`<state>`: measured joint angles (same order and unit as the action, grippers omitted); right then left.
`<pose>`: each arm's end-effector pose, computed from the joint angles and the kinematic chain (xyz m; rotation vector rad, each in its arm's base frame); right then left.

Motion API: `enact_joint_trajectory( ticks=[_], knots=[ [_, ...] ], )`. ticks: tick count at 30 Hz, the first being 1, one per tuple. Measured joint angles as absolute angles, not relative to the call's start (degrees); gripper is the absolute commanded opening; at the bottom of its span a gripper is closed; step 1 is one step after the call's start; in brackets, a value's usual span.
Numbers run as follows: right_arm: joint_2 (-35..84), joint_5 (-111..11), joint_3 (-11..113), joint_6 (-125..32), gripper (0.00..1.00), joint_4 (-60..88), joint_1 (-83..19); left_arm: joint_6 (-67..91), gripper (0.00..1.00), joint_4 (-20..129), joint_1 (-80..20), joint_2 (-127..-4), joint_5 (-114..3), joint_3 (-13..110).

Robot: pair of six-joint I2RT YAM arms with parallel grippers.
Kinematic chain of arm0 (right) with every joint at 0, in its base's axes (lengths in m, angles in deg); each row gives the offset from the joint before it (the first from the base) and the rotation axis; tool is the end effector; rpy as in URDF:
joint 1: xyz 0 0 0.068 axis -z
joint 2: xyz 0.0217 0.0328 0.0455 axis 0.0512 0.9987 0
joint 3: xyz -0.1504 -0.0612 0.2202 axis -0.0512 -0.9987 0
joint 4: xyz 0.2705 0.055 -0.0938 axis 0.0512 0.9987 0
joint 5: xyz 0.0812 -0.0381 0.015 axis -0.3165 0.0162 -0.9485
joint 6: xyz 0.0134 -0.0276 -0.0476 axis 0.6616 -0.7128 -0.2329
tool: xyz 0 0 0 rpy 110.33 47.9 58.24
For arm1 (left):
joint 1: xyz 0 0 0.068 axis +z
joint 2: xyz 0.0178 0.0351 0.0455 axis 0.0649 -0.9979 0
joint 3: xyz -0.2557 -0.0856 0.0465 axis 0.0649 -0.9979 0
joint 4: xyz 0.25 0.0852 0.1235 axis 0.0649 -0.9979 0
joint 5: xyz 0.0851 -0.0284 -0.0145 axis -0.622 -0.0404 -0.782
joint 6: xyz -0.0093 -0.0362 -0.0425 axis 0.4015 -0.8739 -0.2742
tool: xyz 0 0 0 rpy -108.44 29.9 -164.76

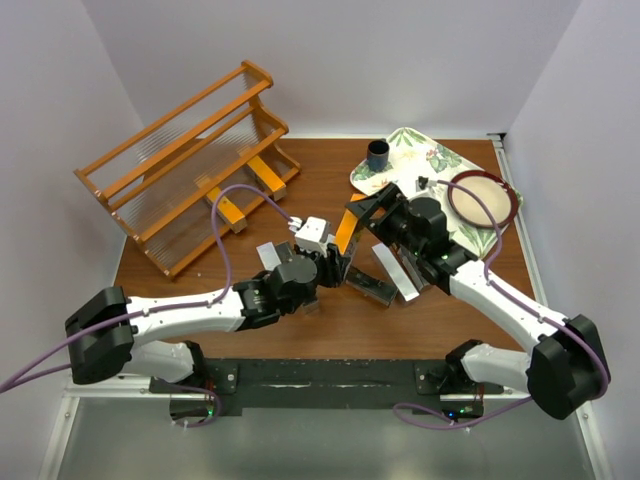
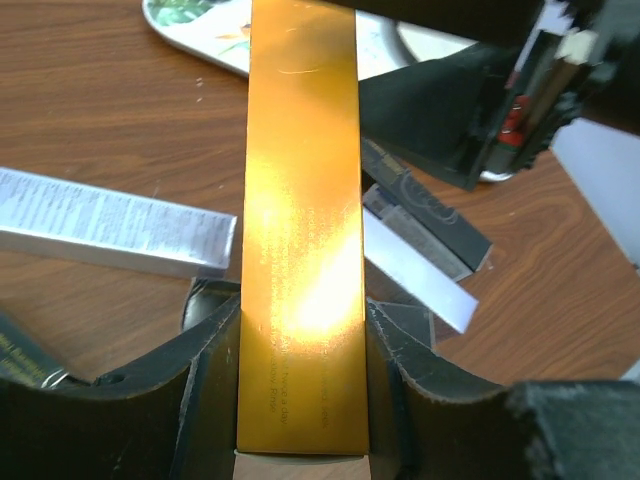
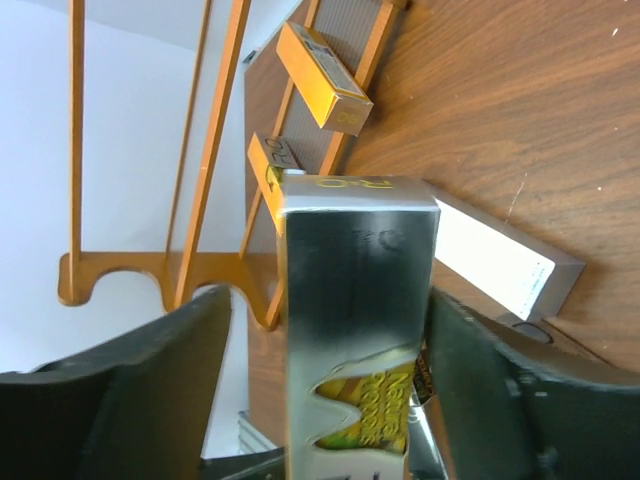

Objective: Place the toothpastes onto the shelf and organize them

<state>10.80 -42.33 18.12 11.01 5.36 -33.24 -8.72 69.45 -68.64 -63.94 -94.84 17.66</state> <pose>0.2616 0.1525 0.2662 0.5905 1.9310 1.1014 0.1527 -0.2783 0.2405 0.1490 1.8513 -0.7019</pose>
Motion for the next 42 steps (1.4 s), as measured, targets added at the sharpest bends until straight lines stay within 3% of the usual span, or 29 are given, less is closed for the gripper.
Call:
enact_joint_trajectory(
  ticks=[12,30,42],
  knots=[
    [4.11,-38.98,19.56,1.35,0.99,13.27,-33.24,-13.02,0.27,49.38,-67.09,-57.52,-105.31,18.09],
    [-3.54,-26.90,21.25,-15.11,0.99,24.64,-32.80,-21.59,0.24,21.05,-43.36,-38.13,-105.60,14.33],
    [-5.77,-25.47,21.18,-18.43,0.99,26.01,-32.23,-15.71,0.24,20.81,-23.64,-41.30,-97.23,14.27]
  ],
)
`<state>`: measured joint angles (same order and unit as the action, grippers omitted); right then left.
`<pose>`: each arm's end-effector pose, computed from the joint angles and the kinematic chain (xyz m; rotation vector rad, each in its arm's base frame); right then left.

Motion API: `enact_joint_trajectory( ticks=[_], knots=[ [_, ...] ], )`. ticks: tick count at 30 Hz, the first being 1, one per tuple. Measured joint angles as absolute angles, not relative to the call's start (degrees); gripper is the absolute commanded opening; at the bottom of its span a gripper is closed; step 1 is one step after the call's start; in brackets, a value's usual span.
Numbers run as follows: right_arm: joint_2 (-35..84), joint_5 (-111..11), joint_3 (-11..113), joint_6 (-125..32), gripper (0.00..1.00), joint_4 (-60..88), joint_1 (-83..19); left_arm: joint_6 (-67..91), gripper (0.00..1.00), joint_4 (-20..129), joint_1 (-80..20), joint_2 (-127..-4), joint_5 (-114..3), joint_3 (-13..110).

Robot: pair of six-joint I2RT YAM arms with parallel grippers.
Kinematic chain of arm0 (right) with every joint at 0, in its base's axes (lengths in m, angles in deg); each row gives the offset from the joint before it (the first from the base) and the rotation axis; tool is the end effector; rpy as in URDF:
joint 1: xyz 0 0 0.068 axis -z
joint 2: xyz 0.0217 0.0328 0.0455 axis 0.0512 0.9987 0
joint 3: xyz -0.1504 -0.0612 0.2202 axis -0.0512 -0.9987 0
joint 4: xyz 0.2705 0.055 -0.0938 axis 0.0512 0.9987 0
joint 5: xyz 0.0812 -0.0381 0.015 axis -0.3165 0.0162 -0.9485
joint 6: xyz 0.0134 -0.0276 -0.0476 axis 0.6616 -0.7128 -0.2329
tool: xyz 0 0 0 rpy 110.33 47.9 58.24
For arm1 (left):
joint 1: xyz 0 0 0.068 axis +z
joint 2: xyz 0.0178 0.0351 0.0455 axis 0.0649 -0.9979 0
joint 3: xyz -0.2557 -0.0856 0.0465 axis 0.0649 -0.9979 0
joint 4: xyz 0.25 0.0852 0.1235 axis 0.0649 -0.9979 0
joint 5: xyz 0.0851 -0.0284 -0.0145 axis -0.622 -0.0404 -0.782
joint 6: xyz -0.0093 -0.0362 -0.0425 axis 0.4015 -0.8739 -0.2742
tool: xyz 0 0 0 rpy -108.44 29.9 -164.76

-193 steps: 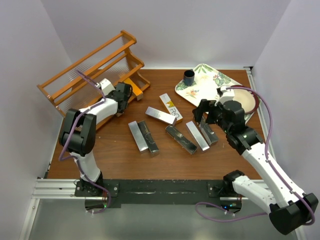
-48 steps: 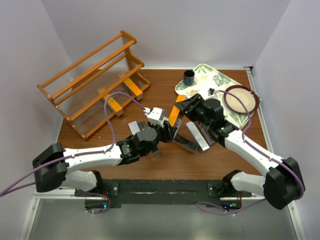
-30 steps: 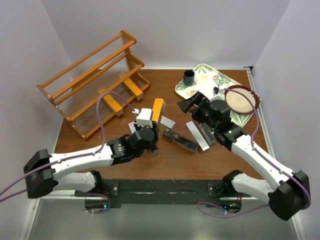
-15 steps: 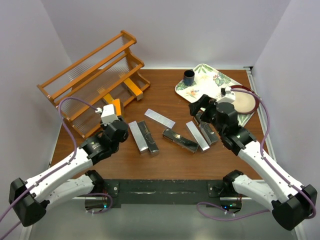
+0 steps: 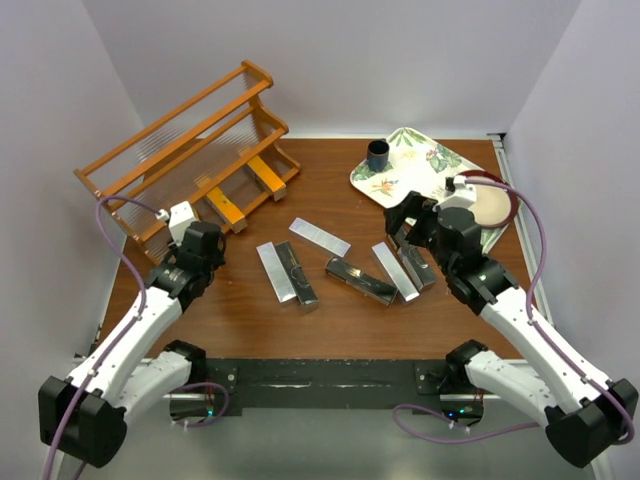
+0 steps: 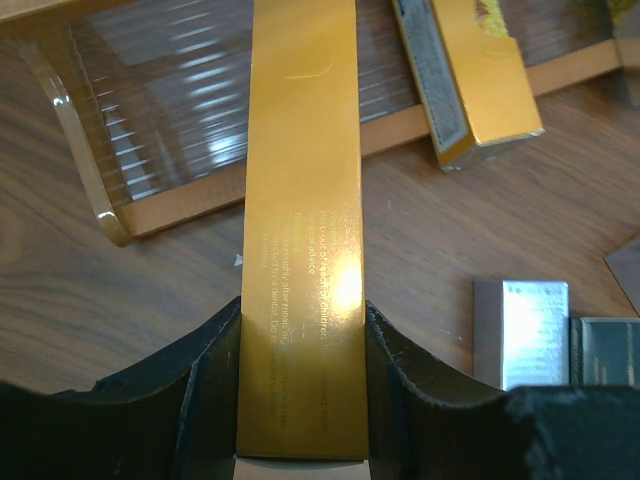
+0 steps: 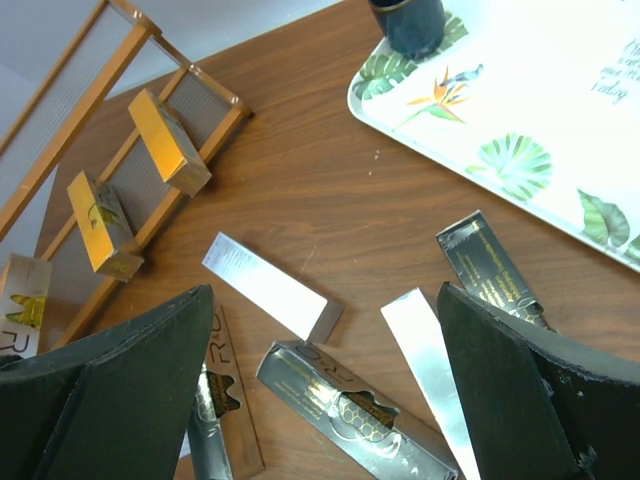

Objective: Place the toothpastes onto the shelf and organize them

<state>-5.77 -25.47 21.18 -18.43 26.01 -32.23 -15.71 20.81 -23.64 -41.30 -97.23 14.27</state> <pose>0.2142 0.1067 0.3217 0.2954 1.8684 0.4876 0.2087 -0.0525 0.2392 -0.6290 2.1110 0.1230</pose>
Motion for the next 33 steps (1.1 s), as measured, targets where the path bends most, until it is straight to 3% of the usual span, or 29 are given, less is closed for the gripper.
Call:
enact_joint_trajectory(
  ticks=[24,33],
  knots=[
    [-10.73,-21.87,15.43,-26.91,0.99,24.11,-31.73,-8.65,0.24,37.99,-8.23,-57.02,-100.66,14.27],
    [-11.49,-21.32,14.65,-28.07,0.99,22.47,-31.73,-8.65,0.25,40.51,-7.10,-60.58,-100.07,13.83]
  ],
)
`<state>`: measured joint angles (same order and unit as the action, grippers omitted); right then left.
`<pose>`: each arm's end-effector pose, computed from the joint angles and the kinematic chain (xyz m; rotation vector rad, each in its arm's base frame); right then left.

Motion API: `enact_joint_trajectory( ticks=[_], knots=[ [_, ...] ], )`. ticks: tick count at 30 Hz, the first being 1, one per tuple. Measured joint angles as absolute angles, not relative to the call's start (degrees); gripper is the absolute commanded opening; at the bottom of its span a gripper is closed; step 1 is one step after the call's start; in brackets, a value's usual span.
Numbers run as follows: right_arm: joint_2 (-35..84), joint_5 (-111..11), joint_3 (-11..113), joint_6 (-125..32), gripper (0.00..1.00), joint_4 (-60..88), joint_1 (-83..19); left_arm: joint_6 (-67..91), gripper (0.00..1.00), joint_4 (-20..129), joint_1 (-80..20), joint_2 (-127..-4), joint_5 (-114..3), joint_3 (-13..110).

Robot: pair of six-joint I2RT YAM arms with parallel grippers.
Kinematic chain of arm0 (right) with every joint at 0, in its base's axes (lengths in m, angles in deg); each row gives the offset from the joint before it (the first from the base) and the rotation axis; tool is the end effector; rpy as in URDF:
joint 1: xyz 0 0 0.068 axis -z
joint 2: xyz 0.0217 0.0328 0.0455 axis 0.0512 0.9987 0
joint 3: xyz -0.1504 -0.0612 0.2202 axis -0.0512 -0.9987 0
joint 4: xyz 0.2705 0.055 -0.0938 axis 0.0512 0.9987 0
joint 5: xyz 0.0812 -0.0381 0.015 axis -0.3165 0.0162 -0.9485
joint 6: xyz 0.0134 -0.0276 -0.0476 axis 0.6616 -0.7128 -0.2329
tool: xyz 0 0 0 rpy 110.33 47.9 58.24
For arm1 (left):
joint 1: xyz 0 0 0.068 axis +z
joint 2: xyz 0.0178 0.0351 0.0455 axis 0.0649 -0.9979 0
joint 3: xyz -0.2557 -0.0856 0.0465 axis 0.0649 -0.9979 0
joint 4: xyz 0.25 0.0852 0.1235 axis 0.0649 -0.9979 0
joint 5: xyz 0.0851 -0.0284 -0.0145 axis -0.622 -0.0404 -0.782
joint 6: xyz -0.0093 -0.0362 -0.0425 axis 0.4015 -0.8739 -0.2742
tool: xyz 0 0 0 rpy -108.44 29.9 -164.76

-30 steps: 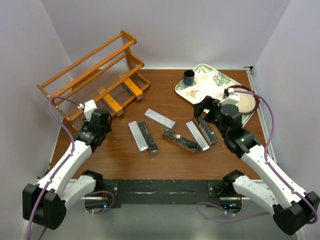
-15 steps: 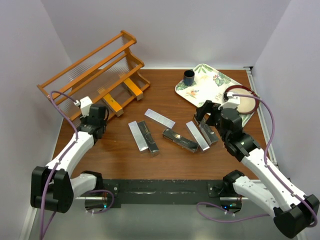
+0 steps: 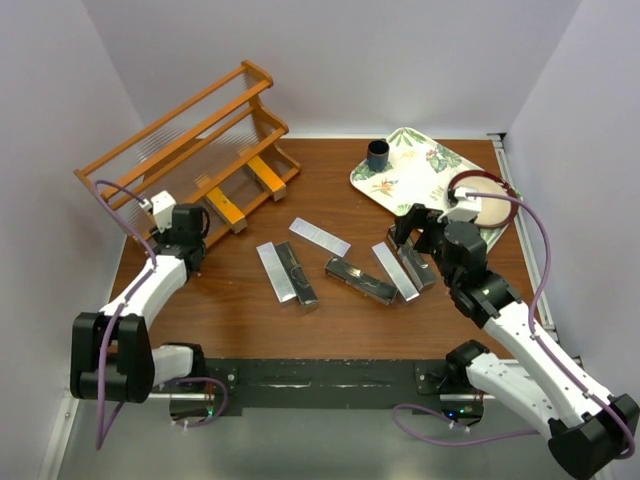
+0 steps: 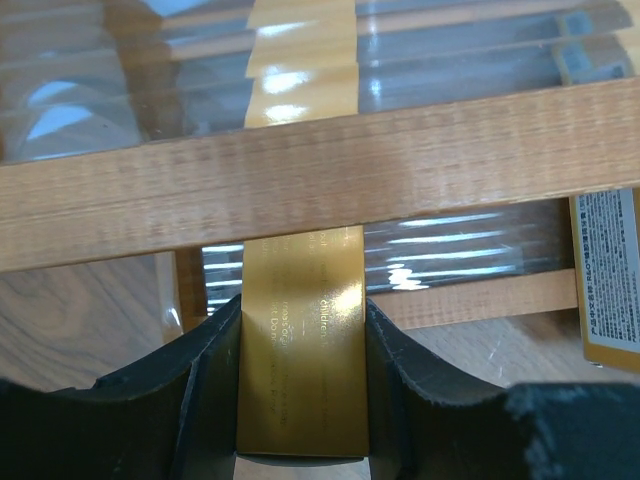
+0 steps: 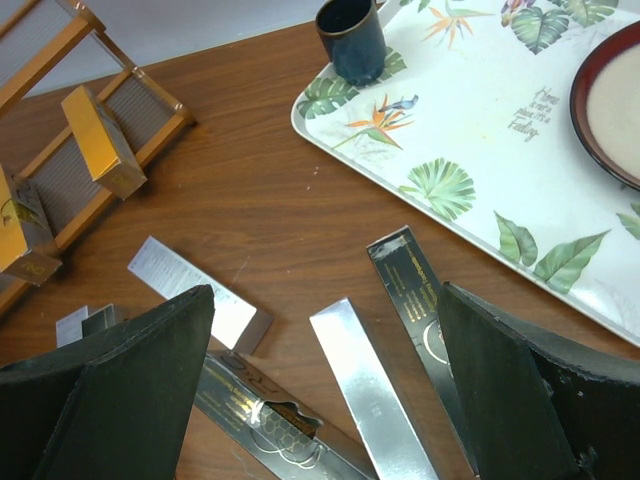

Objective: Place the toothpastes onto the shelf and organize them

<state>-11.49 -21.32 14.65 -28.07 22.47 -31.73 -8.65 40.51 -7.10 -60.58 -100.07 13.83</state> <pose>0.2003 0.0935 0.3053 0.2016 1.8118 0.3246 0.2732 0.0072 0.1877 -0.8247 2.0448 0.4049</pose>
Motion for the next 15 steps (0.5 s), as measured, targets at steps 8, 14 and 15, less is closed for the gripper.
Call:
enact_joint_trajectory(
  ticks=[8,14,15],
  knots=[
    [-11.56,-21.32,14.36,-28.66,0.99,22.27,-31.73,-9.33,0.25,39.74,-7.10,-61.17,-97.75,12.91],
    [-11.19,-21.34,14.25,-28.68,0.99,21.86,-31.71,-10.20,0.32,39.72,-7.40,-62.00,-97.88,12.91],
    [-11.10,-21.34,14.25,-28.68,0.98,21.86,-31.71,-10.22,0.34,39.70,-7.47,-62.15,-97.97,12.91]
  ],
)
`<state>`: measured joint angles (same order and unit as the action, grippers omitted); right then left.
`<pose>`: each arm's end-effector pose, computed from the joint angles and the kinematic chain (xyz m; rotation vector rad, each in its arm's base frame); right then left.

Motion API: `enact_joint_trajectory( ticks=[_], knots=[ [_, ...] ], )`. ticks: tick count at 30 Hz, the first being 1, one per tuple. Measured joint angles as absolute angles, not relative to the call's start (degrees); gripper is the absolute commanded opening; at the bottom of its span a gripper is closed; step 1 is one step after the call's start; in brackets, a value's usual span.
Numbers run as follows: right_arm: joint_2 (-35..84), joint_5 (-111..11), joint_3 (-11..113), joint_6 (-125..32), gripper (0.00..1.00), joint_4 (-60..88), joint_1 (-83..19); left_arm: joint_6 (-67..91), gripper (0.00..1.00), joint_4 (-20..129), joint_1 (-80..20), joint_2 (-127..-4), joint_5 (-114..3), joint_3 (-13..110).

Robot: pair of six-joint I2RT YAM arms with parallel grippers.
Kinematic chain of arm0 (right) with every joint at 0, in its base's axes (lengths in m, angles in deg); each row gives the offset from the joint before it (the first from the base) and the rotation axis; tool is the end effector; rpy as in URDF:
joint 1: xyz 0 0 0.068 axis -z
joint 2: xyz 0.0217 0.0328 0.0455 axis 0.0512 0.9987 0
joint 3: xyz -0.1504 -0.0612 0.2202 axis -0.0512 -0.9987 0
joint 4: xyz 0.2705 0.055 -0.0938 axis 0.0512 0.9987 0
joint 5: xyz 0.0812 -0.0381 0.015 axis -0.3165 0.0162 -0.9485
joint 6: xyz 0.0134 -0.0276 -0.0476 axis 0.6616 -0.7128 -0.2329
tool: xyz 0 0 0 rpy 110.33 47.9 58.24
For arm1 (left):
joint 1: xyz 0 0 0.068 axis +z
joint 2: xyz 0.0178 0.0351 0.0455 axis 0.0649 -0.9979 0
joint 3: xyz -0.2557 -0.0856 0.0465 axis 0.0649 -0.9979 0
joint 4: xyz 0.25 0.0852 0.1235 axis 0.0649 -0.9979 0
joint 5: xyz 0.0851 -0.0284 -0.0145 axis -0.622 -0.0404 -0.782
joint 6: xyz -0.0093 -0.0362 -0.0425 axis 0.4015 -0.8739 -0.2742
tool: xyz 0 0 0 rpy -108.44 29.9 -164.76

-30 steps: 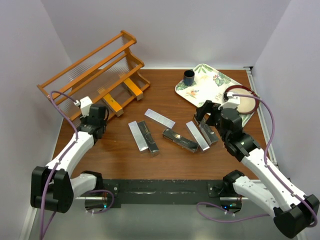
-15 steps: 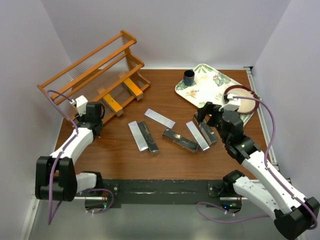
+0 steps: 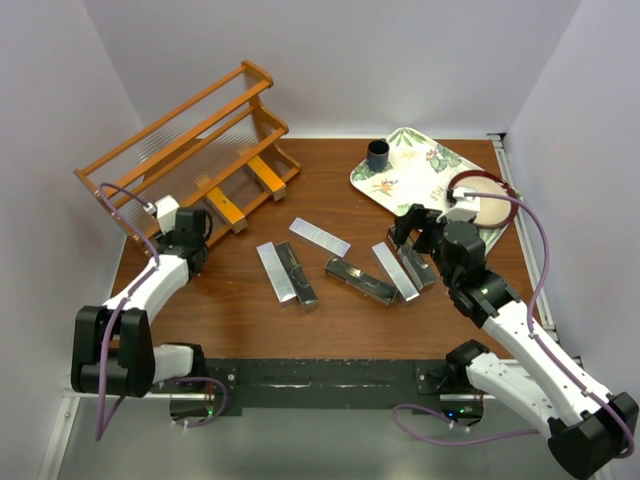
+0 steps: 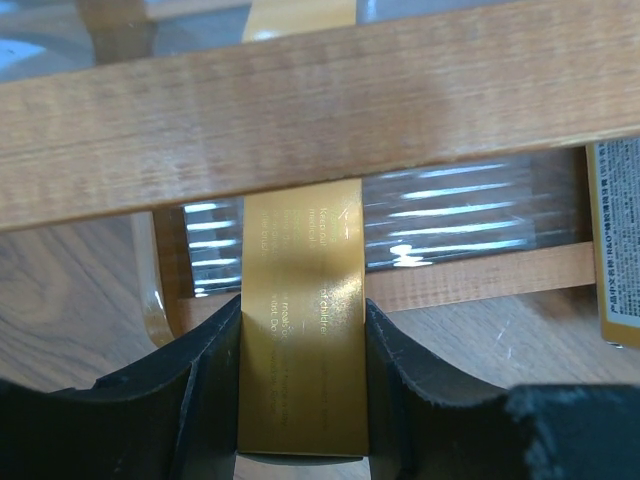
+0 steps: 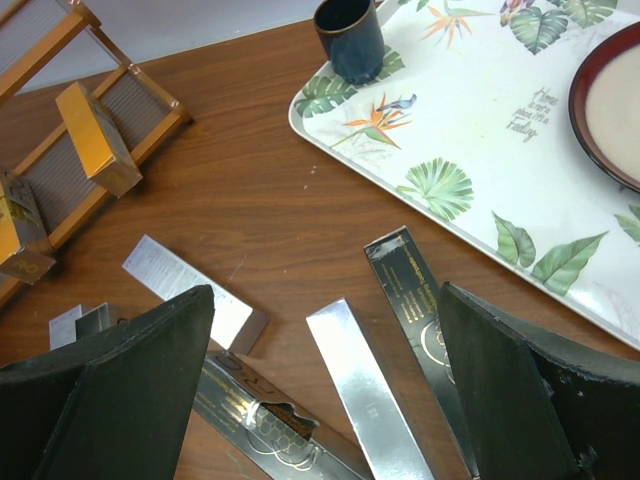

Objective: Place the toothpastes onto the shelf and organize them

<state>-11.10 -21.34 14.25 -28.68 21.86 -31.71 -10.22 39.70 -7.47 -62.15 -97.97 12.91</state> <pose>0.2017 0.0942 0.3024 0.1915 1.8153 0.3156 0.2715 0.0044 0.1737 -0.8298 2.1049 0.3785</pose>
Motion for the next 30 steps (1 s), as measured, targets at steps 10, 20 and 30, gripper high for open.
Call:
enact_joint_trajectory(
  ticks=[10,20,30],
  knots=[
    [-10.90,-21.32,14.19,-28.90,0.99,21.58,-31.66,-10.79,0.51,37.49,-7.88,-64.43,-98.03,13.02],
    [-10.90,-21.32,14.17,-29.16,0.99,21.58,-31.66,-11.45,0.73,35.68,-8.04,-64.47,-97.36,13.02],
    [-10.62,-21.37,14.17,-29.73,0.99,21.58,-31.66,-11.71,0.98,34.19,-10.00,-61.06,-97.18,13.02]
  ],
)
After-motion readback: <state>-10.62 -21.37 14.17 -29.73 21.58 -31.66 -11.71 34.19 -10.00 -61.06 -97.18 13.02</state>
